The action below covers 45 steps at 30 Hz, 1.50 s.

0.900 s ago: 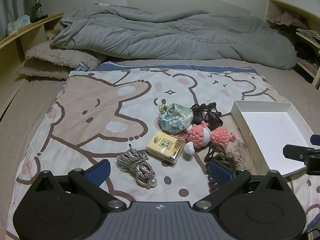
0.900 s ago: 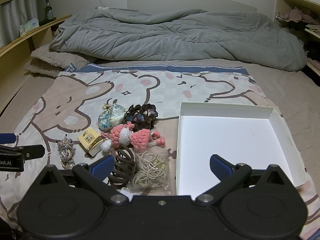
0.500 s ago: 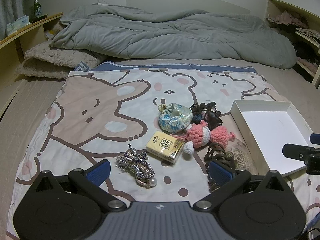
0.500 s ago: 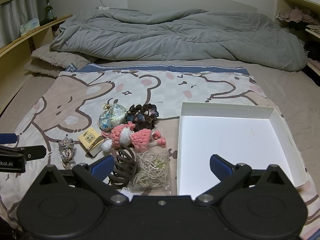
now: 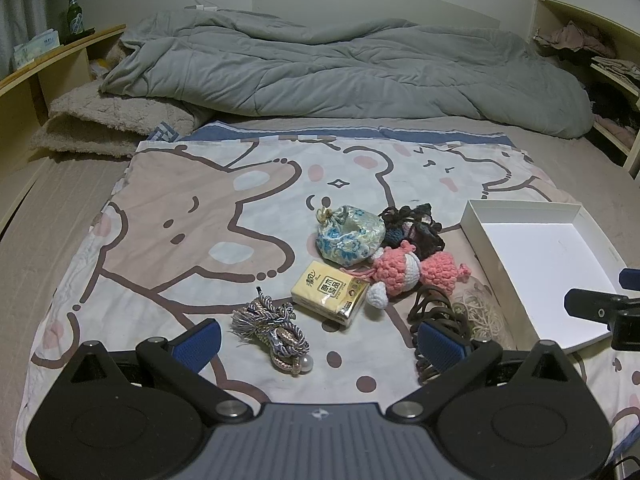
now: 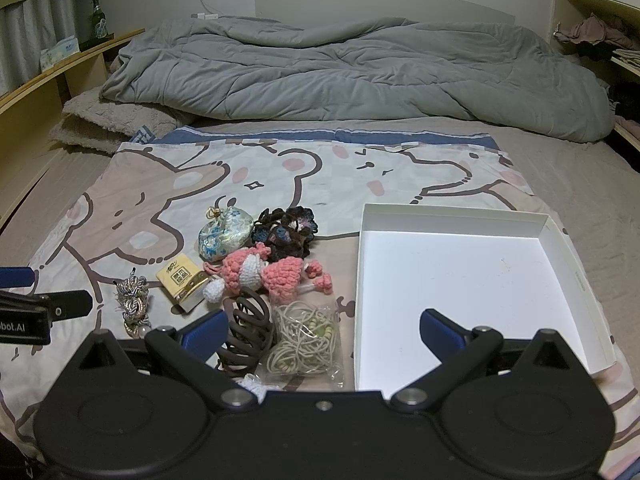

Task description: Organize objects

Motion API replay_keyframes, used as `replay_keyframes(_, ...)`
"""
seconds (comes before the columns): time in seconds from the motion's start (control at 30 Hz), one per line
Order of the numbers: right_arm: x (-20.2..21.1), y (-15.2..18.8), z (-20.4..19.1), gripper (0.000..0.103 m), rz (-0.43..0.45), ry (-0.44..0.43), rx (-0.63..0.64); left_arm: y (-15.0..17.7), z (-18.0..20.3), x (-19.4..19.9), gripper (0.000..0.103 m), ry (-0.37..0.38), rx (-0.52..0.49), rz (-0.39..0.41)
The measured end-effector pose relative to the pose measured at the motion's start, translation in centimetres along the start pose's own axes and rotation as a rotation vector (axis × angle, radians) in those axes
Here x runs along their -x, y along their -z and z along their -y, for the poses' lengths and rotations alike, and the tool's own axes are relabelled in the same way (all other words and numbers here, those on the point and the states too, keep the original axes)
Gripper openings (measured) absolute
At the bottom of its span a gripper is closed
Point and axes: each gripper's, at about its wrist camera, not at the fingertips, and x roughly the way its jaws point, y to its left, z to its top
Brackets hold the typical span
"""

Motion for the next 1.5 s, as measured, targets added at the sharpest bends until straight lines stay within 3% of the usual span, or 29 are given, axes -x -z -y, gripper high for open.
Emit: replay_keyframes(1.5, 0.03, 0.12, -0.3, 0.103, 0.0, -0.005, 0.006, 0.1, -0.08, -0.03, 0.103, -0.026, 0.033, 0.0)
